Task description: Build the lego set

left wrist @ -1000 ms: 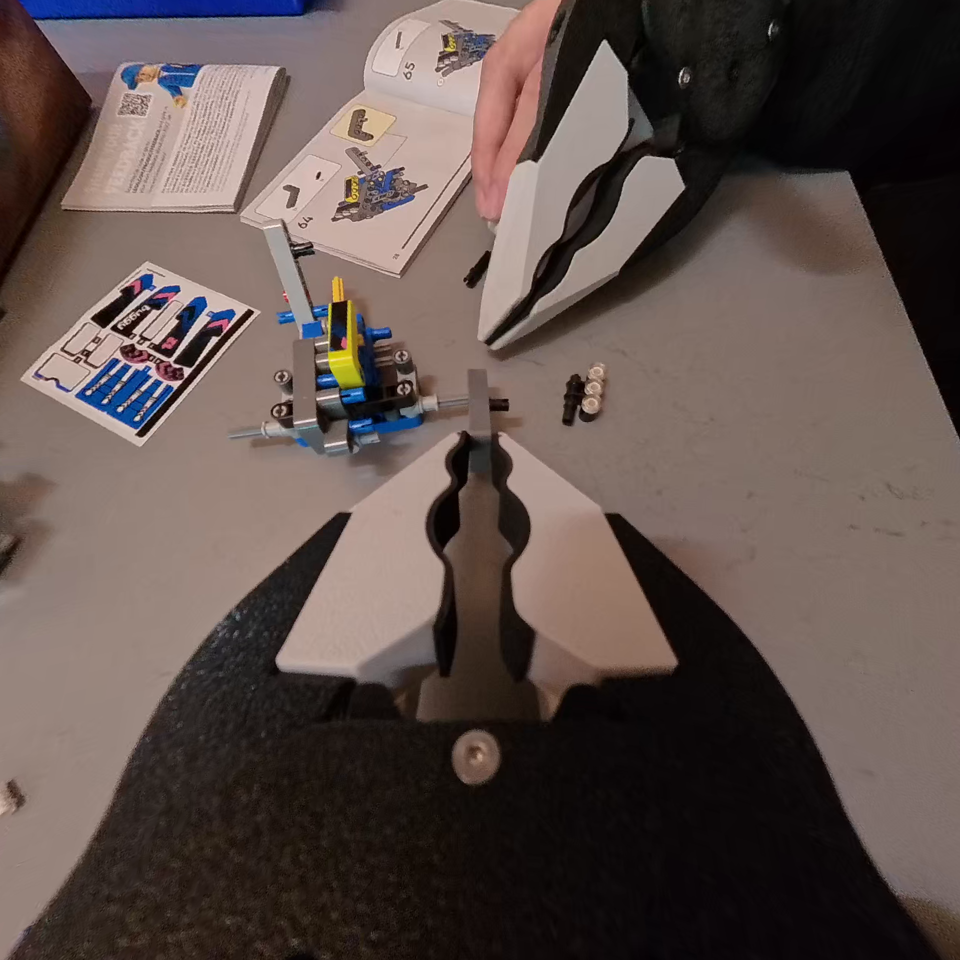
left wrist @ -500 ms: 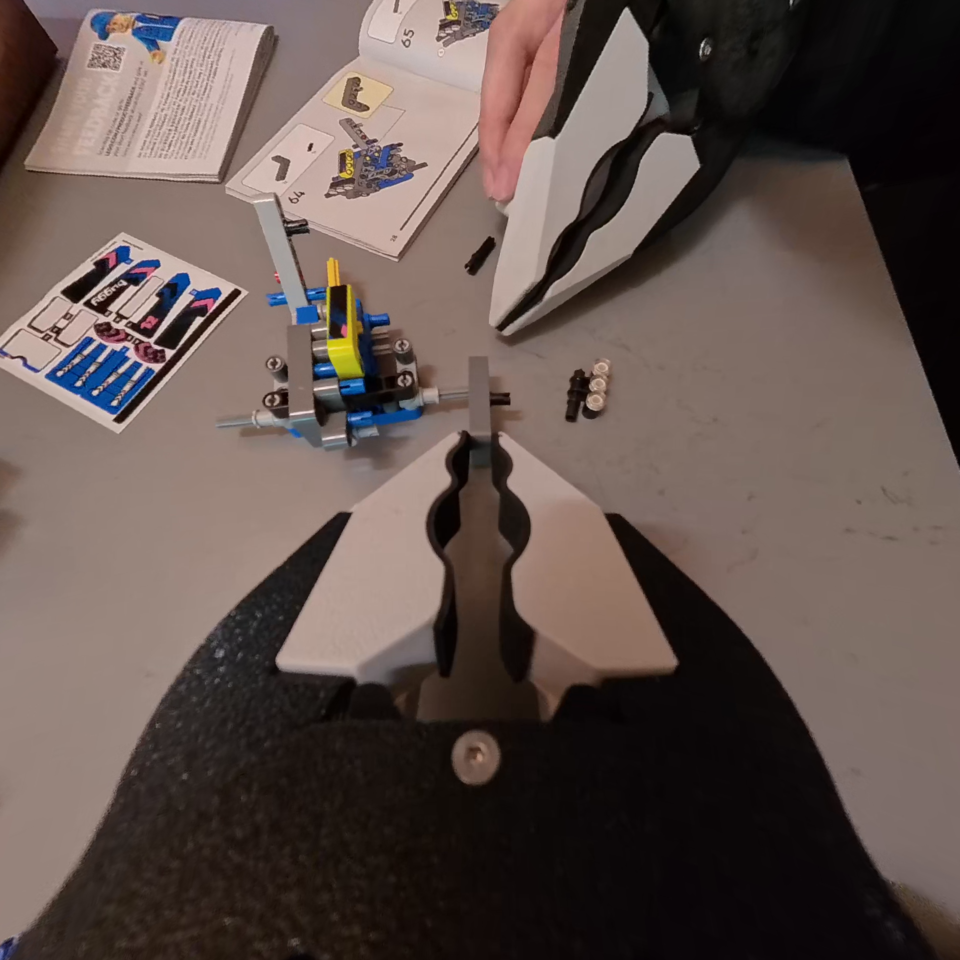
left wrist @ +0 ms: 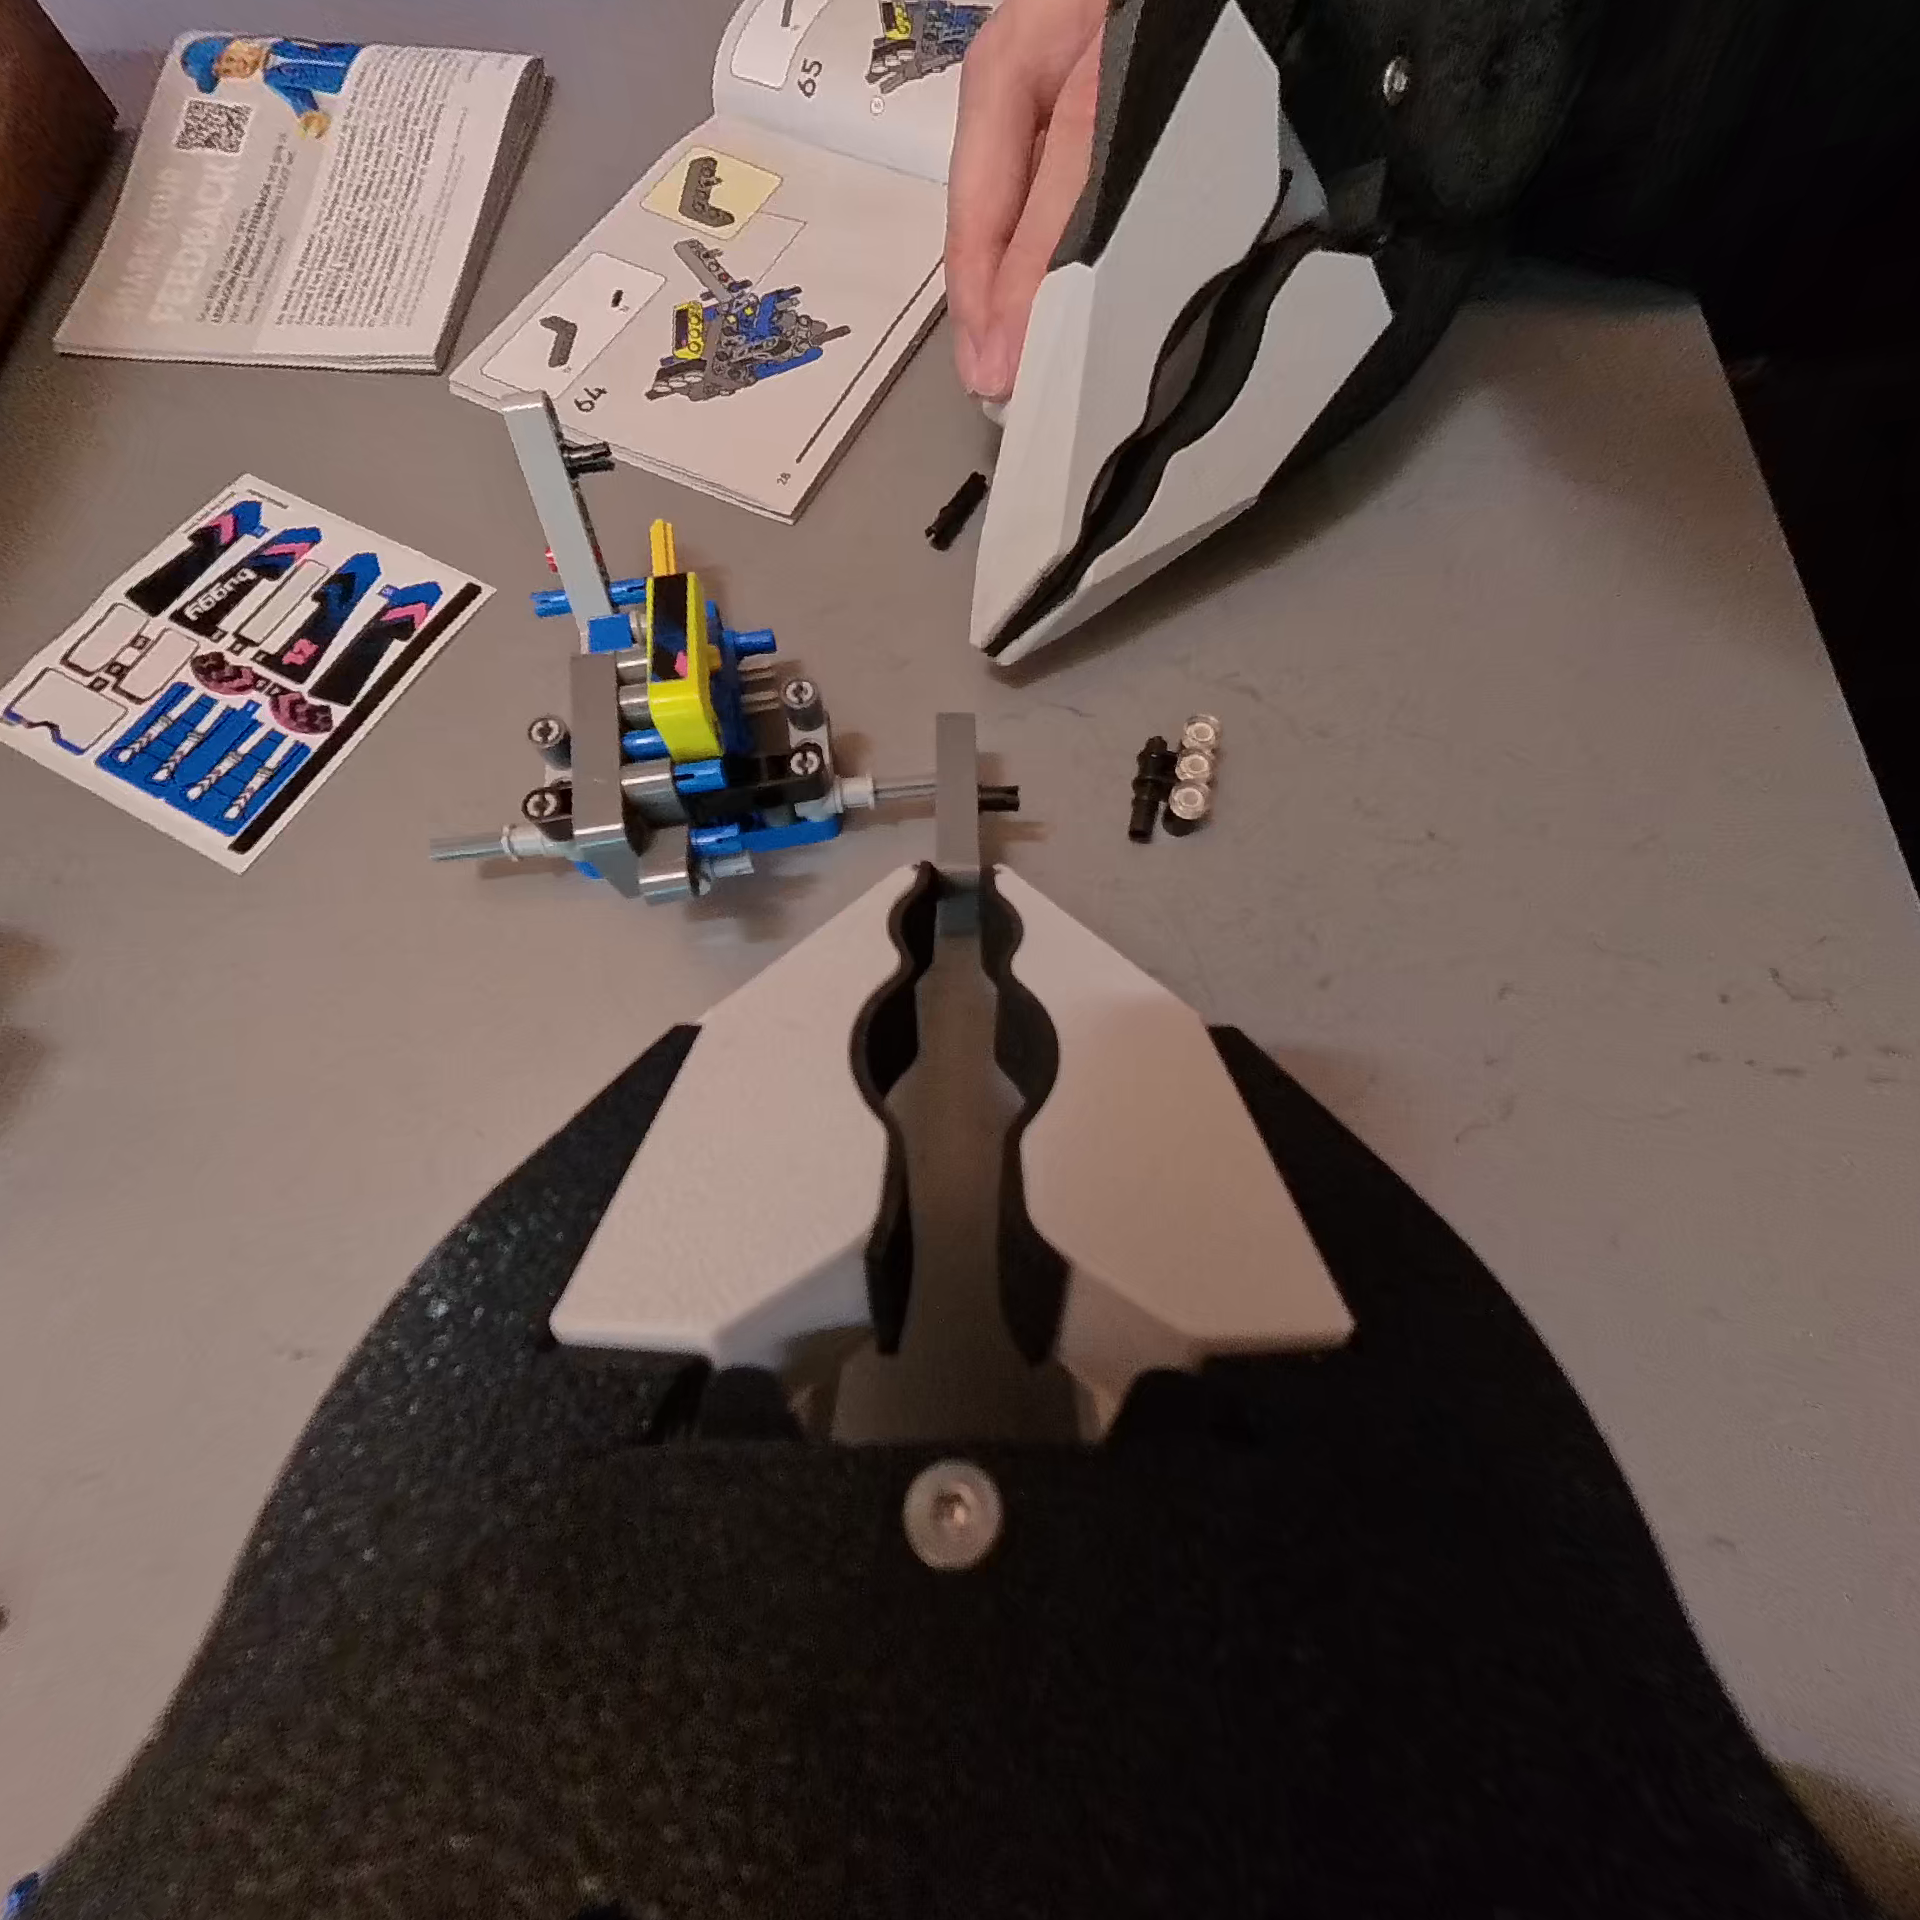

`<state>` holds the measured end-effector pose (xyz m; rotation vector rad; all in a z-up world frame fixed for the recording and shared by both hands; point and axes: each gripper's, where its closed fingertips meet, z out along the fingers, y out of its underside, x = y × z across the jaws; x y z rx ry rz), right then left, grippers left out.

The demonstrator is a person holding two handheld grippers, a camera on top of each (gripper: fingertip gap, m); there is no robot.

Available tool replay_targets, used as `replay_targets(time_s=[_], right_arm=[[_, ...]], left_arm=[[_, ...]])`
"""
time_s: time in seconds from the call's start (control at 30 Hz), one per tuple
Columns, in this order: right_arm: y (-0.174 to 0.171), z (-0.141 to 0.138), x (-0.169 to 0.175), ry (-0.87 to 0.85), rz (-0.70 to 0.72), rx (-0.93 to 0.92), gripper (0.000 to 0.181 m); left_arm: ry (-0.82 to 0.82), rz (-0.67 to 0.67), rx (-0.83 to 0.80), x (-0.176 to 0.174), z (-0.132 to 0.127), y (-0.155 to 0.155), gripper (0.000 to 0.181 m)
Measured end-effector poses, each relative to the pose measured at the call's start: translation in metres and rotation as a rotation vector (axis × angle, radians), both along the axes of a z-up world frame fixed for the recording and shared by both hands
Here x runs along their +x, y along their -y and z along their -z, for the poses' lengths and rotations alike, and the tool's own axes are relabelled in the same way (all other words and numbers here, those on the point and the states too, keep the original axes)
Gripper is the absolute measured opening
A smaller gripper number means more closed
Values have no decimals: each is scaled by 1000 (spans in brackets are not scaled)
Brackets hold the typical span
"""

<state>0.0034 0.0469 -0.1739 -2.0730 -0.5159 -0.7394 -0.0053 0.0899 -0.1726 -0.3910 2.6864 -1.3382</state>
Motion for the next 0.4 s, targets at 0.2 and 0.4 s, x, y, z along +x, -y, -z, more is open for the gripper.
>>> replay_targets(time_s=[0.2,0.4], right_arm=[[0,1,0,16,1,-8,0],[0,1,0,25,2,-11,0]], left_arm=[[-2,0,0,0,0,0,5],[-2,1,0,0,0,0,5]])
